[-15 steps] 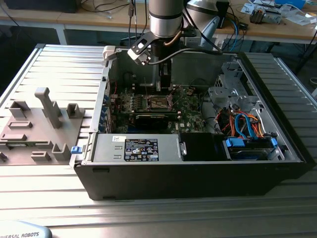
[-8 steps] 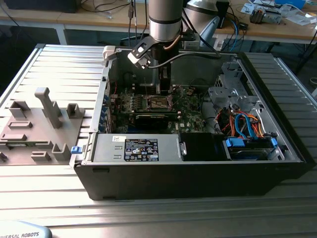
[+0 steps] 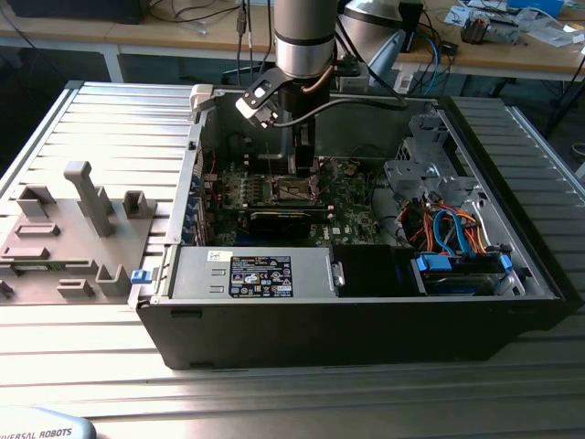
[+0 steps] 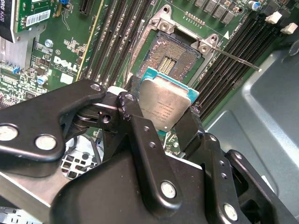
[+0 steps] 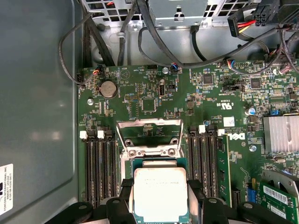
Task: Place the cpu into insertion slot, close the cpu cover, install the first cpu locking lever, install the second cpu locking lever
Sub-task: 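Place the cpu into insertion slot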
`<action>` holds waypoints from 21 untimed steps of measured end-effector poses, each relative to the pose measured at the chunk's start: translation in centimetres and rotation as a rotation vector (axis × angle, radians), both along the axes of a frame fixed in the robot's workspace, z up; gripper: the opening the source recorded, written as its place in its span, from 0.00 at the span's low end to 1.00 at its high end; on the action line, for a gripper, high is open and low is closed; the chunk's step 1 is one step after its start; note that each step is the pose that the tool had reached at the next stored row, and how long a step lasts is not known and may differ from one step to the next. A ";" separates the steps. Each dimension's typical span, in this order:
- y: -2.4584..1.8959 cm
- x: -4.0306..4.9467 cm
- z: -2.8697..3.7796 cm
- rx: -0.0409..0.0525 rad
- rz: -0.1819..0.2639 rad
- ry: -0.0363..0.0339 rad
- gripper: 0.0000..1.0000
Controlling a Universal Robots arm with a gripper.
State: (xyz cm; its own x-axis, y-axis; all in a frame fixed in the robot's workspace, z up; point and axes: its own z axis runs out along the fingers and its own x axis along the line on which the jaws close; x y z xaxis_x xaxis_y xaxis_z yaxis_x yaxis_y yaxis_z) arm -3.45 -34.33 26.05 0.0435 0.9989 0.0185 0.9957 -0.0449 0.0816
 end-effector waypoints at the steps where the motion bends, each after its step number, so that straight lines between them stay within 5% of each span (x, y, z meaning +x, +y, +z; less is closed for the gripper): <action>1: 0.00 0.00 0.00 0.0000 0.000 0.0000 0.54; 21: 0.41 -0.18 -0.28 -0.0052 0.006 0.0000 0.54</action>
State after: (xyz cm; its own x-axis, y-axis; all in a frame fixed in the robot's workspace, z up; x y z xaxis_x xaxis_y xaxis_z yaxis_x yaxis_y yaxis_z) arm -3.64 -33.92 25.77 0.0371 0.9992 0.0133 0.9959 -0.0380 0.0819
